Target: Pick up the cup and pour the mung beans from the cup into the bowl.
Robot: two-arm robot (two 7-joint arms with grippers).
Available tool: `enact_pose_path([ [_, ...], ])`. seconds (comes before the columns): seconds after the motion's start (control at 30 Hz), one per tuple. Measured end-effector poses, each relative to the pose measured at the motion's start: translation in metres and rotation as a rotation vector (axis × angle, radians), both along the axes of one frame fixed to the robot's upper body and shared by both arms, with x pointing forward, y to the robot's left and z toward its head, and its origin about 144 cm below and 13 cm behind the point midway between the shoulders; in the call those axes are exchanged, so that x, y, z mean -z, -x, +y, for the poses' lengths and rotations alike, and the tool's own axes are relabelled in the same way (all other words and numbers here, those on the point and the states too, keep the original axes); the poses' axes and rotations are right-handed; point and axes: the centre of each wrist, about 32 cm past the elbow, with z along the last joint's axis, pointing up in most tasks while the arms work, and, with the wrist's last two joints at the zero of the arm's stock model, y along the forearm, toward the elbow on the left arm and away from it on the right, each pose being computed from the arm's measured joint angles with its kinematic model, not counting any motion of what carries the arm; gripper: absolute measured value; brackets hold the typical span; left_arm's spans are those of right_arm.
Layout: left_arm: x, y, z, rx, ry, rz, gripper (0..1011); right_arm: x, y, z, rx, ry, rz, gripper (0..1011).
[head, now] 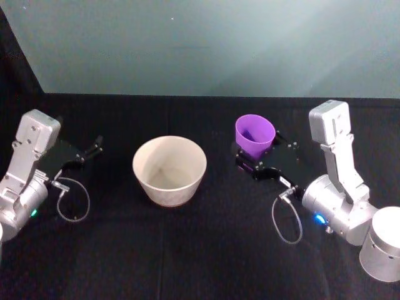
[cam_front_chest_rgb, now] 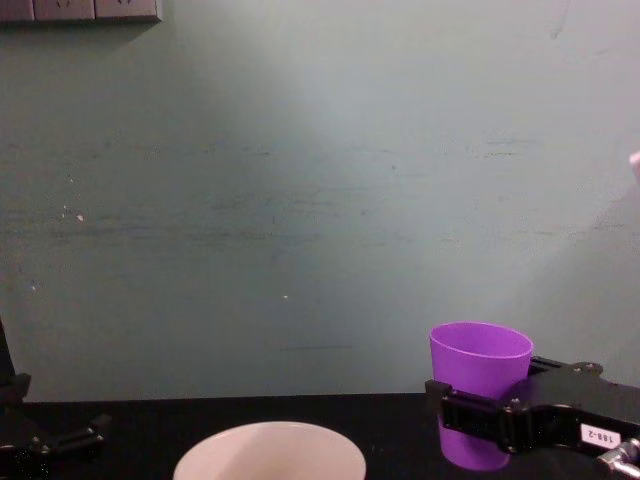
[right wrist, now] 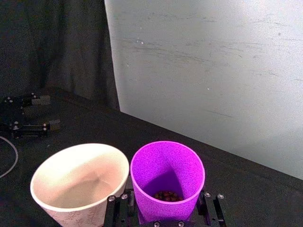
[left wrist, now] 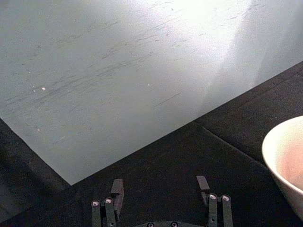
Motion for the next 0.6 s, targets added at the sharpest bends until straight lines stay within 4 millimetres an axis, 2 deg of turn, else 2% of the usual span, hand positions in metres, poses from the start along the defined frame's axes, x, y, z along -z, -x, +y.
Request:
enact_pose_path([
  [0.6, 0.0, 0.0, 0.0, 0.0, 0.0, 0.0, 1000, 0.0, 0.0, 0.0, 0.0, 0.0, 0.0, 717],
])
